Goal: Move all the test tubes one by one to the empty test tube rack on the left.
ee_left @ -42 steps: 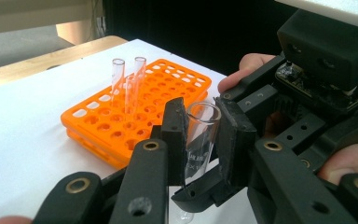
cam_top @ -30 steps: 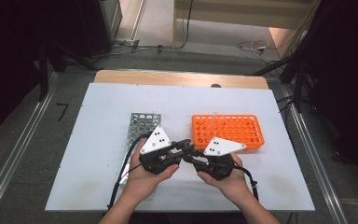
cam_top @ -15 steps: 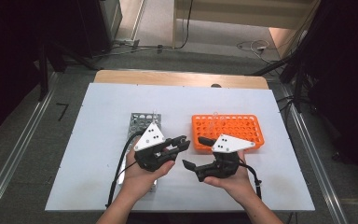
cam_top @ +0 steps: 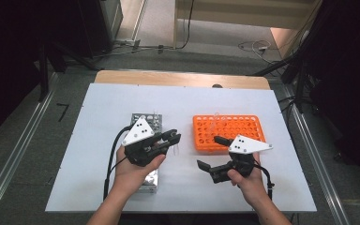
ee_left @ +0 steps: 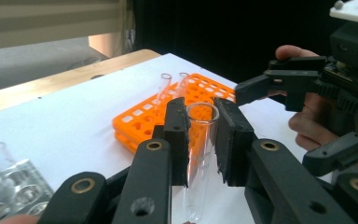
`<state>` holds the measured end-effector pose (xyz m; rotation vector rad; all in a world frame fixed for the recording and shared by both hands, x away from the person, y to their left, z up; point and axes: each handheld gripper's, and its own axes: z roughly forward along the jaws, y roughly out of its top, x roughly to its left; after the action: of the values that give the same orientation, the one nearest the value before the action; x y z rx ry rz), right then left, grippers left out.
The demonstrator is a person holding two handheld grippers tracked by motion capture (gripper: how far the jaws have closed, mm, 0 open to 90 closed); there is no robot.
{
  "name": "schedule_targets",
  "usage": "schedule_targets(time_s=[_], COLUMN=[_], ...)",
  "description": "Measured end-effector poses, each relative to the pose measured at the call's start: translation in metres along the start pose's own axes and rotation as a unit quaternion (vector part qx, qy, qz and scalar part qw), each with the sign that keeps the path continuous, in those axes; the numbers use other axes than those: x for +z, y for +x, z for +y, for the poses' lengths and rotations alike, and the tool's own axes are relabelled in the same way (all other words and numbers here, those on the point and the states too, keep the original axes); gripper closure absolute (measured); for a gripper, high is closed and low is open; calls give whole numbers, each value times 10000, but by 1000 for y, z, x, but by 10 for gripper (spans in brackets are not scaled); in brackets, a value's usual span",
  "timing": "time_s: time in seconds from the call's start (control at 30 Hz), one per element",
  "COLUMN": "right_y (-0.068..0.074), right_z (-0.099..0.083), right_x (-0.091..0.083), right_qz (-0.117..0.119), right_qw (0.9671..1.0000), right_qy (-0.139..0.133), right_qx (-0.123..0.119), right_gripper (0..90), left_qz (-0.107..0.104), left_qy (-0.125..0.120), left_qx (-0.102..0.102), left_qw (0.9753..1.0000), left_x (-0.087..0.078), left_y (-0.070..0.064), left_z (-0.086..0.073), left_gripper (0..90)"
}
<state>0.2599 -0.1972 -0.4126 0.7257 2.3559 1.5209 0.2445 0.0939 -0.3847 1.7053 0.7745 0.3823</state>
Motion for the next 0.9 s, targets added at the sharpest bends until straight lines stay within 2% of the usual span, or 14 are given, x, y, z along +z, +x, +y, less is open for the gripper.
schedule_targets(time_s=[0.37, 0.9], right_y=[-20, -50], right_z=[-18, -40], right_x=[-24, -64], right_qz=[-267, -644], right_qw=[9994, 9971], right_qy=[14, 1], right_qx=[204, 407], right_gripper=[5, 10], left_qz=[254, 594], left_qy=[-60, -151], left_qx=[-29, 1], left_qw=[9997, 9981], left_x=[-10, -11], left_y=[18, 42], left_z=[4, 18], left_gripper=[762, 762])
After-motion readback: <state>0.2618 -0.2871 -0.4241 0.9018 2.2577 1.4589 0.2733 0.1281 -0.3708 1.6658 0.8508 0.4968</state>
